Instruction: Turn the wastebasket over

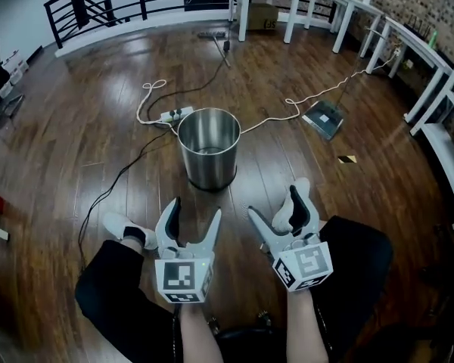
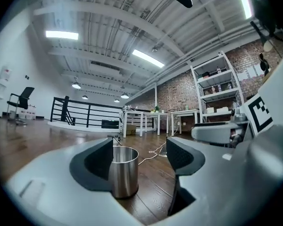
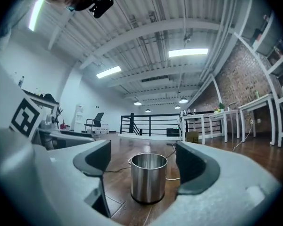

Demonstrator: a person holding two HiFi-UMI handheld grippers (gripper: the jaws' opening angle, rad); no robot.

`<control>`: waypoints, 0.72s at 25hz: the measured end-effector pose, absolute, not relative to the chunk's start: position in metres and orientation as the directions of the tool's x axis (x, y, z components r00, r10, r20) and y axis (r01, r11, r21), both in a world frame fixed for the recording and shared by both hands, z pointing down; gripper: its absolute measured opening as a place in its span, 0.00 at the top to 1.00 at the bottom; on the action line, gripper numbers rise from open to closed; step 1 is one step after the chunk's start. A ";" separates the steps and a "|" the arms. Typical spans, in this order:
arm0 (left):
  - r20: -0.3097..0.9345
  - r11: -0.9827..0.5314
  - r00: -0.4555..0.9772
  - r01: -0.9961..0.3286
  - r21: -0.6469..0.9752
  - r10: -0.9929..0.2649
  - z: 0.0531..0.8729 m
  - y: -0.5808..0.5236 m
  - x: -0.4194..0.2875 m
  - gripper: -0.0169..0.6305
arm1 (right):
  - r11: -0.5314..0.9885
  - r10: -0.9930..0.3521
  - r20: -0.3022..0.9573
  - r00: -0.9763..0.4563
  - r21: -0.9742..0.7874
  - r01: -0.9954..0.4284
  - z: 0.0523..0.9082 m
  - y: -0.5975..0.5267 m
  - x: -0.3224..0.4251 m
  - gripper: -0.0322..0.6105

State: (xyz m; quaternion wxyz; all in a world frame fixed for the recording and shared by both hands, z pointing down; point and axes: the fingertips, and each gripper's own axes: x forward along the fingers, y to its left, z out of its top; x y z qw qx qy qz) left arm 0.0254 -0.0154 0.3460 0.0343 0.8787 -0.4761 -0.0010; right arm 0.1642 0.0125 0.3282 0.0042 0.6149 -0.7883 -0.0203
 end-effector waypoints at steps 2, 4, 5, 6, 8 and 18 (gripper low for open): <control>0.028 -0.526 0.528 -0.849 0.047 -0.849 0.345 0.016 0.026 0.40 | 0.242 -0.969 -0.043 -0.244 0.043 -0.969 0.321 0.043 0.168 0.31; 0.023 -0.506 0.507 -0.862 0.029 -0.862 0.342 0.045 0.025 0.40 | 0.230 -0.971 -0.049 -0.232 0.039 -0.972 0.325 0.069 0.174 0.32; 0.019 -0.493 0.494 -0.870 0.021 -0.869 0.339 0.057 0.024 0.40 | 0.225 -0.973 -0.047 -0.228 0.047 -0.973 0.324 0.078 0.176 0.32; 0.013 -0.478 0.478 -0.878 0.013 -0.878 0.335 0.066 0.023 0.41 | 0.223 -0.973 -0.047 -0.226 0.063 -0.973 0.317 0.084 0.177 0.32; -0.004 -0.436 0.436 -0.900 -0.002 -0.900 0.323 0.078 0.020 0.43 | 0.227 -0.972 -0.054 -0.231 0.069 -0.971 0.301 0.090 0.180 0.32; -0.016 -0.357 0.358 -0.934 -0.025 -0.934 0.316 0.120 0.036 0.47 | 0.255 -0.964 -0.065 -0.257 0.033 -0.966 0.294 0.135 0.209 0.32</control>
